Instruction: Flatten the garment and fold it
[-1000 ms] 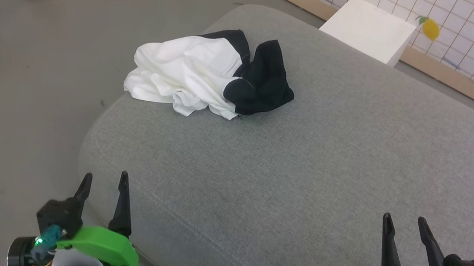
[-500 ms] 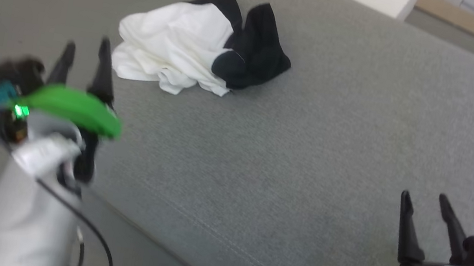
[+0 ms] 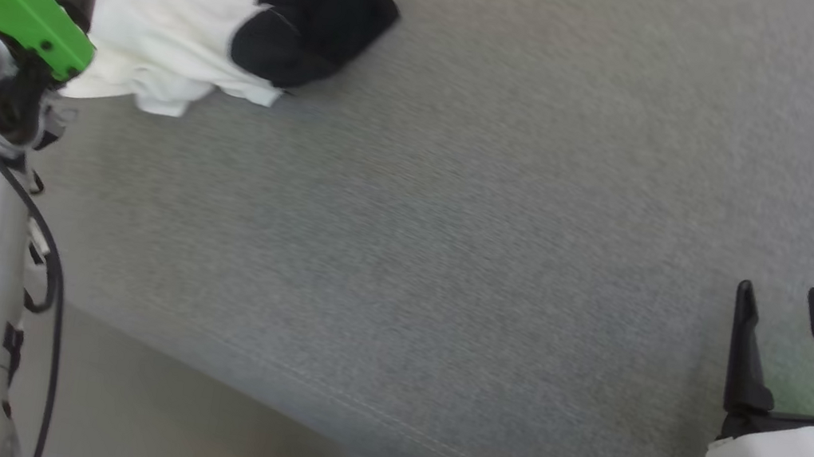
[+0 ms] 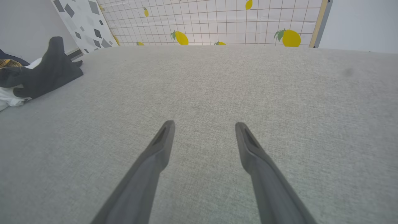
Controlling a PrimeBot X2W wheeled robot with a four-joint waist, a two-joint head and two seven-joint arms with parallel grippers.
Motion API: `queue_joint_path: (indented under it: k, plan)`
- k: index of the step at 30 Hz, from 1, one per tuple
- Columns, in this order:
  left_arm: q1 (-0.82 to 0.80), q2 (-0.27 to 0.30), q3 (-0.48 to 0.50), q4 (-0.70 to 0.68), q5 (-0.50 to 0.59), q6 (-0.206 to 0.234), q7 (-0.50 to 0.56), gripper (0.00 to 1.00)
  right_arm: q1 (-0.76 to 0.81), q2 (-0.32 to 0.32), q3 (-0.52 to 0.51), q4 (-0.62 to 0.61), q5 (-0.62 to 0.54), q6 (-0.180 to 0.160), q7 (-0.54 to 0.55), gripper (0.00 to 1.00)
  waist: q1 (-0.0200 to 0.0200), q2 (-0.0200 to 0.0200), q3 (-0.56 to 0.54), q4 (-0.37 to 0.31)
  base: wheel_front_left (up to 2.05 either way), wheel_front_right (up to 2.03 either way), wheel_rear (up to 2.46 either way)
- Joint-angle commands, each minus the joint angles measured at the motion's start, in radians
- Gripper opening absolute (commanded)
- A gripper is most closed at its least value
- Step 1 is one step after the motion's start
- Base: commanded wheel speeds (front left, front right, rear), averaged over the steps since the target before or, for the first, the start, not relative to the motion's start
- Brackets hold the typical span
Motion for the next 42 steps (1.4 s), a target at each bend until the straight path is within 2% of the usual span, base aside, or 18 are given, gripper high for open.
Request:
queue_joint_path:
  k: [1,6,13,17,21,23,26,31,34,37,42]
  plan:
    - [-0.026,0.012,0.004,0.006,-0.009,0.018,0.037,1.0,-0.018,-0.001,-0.007,-0.011,-0.002,-0.002,0.0,1.0,-0.0002,0.0,0.111,-0.101,0.0,0.0,0.0]
    - [-0.05,0.031,-0.011,0.012,-0.018,0.052,0.157,1.0,-0.016,-0.001,-0.026,-0.022,0.003,-0.002,-0.002,1.0,-0.0002,0.0,0.15,-0.12,0.0,0.0,0.0]
    - [-0.041,0.044,-0.039,0.048,-0.035,0.074,0.31,1.0,-0.021,-0.001,-0.032,-0.028,0.006,-0.002,-0.007,1.0,-0.0002,0.0,0.178,-0.13,0.0,0.0,0.0]
    - [-0.011,0.017,-0.058,0.063,-0.043,0.108,0.379,1.0,-0.022,-0.001,-0.035,-0.03,0.01,-0.002,-0.008,1.0,-0.0002,0.0,0.185,-0.131,0.0,0.0,0.0]
    - [0.034,-0.009,-0.068,0.02,-0.045,0.142,0.404,1.0,-0.018,-0.001,-0.037,-0.03,0.011,-0.002,-0.007,1.0,-0.0002,0.0,0.19,-0.13,0.0,0.0,0.0]
    - [0.053,-0.002,-0.07,-0.012,-0.024,0.157,0.371,0.0,-0.018,-0.001,-0.038,-0.031,0.013,-0.002,-0.005,1.0,-0.0002,0.0,0.192,-0.129,0.0,0.0,0.0]
    - [0.06,0.005,-0.034,-0.036,-0.026,0.164,0.287,0.0,-0.021,-0.001,-0.04,-0.031,0.013,-0.002,-0.004,1.0,-0.0002,0.0,0.192,-0.126,0.0,0.0,0.0]
    - [0.025,-0.001,0.057,-0.031,-0.046,0.17,0.08,0.0,-0.023,-0.001,-0.04,-0.014,0.011,-0.002,-0.009,1.0,-0.0002,0.0,0.163,-0.114,0.0,0.0,0.0]
    - [-0.005,-0.006,0.102,-0.024,-0.071,0.149,-0.014,0.0,-0.021,-0.001,-0.034,0.009,0.017,-0.002,-0.017,1.0,-0.0002,0.0,0.129,-0.108,0.0,0.0,0.0]
    - [-0.048,0.015,0.117,-0.027,-0.069,0.116,-0.089,0.0,-0.02,-0.001,-0.024,0.043,0.027,-0.002,-0.029,1.0,-0.0002,0.0,0.083,-0.107,0.0,0.0,0.0]
    - [-0.14,0.059,0.093,-0.058,-0.035,0.088,-0.133,0.0,-0.021,-0.001,-0.007,0.102,0.052,-0.002,-0.058,1.0,-0.0002,0.0,0.009,-0.125,0.0,0.0,0.0]
